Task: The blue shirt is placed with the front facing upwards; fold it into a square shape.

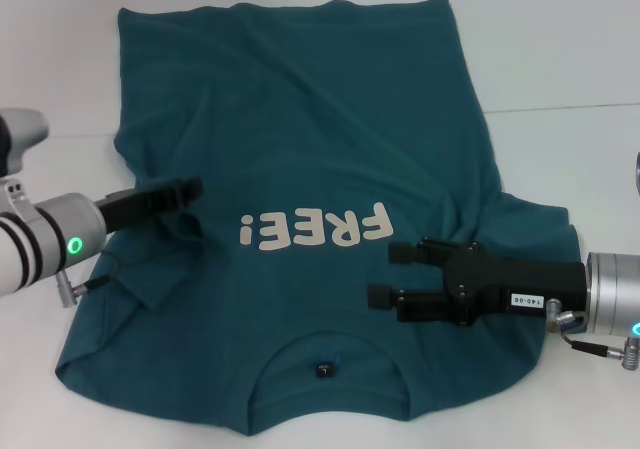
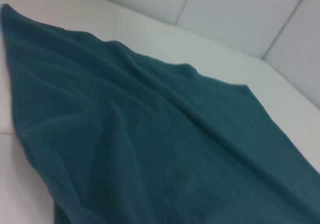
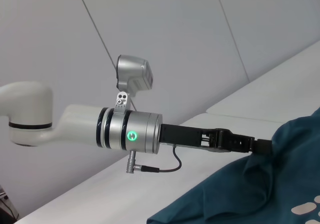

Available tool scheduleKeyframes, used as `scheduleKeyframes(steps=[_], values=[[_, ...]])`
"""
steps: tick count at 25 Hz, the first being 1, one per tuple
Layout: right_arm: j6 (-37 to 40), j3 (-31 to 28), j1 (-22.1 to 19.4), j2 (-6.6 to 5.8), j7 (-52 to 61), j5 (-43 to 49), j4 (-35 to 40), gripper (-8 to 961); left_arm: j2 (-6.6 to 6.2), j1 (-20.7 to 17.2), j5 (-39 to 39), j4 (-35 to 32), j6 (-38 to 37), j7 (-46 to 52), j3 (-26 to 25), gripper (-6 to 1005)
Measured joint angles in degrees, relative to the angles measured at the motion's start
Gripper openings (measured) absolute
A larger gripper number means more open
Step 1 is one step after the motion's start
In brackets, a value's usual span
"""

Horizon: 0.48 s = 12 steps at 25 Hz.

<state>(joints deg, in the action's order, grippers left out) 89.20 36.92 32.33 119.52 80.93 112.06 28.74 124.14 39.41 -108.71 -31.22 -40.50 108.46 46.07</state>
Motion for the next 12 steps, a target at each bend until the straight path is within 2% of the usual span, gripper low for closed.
scheduleKeyframes(steps=[8,12], values=[[0.15,0.08,0.02,0.0,0.01,0.0,-0.16,940,-0.15,-0.7,2.57,0.1,-0.37,-0.09,-0.27,448],[0.23,0.08,0.02,0.0,0.02,-0.04,-0.25,940,-0.05,-0.47,3.02,0.27,-2.23,-0.05,0.27,544]])
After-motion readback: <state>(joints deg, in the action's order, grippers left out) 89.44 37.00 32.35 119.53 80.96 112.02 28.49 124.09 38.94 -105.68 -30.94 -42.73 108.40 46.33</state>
